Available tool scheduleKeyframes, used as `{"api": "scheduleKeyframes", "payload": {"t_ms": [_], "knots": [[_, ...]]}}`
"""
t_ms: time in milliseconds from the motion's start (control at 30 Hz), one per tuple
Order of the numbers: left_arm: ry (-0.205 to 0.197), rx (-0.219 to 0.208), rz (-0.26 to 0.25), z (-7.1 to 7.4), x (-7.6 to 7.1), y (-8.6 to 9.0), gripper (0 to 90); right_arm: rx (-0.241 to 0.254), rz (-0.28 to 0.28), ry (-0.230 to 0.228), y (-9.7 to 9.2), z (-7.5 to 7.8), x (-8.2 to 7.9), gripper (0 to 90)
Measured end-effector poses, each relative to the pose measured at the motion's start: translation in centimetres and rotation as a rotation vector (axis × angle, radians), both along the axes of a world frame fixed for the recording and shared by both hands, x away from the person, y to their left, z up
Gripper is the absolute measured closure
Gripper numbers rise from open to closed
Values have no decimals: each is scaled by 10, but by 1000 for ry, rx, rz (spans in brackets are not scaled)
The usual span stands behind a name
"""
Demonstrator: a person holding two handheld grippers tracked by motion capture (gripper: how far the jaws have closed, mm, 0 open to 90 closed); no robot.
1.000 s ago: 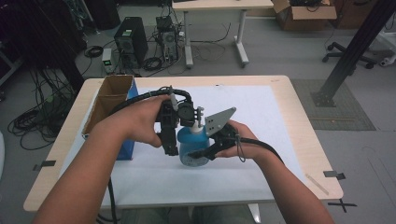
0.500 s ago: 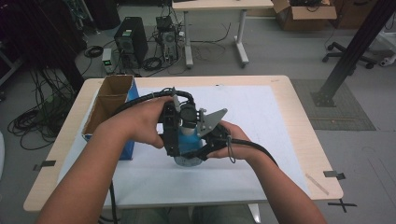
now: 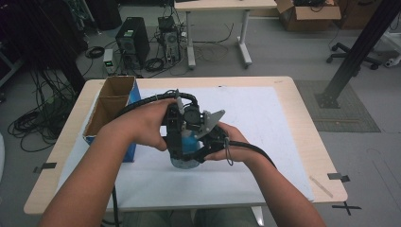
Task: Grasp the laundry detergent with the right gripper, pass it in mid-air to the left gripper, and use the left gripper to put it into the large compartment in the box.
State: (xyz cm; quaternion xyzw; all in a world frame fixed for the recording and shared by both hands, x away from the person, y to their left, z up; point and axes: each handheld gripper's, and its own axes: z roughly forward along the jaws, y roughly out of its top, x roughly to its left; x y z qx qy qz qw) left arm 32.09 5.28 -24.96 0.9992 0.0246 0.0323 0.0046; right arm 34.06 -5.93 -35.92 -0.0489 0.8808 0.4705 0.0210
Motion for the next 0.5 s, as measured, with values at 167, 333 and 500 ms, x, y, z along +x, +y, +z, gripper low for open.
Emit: {"api": "scheduleKeyframes", "payload": {"t_ms": [167, 333, 500], "knots": [[0, -3, 8, 0, 0, 0, 2, 9, -1, 24, 3, 1, -1, 462], [-5, -4, 6, 0, 0, -1, 6, 13, -2, 26, 3, 1, -2, 462], [-3, -2, -5, 0, 0, -4, 48, 12, -2, 27, 2, 2, -2, 462]]}}
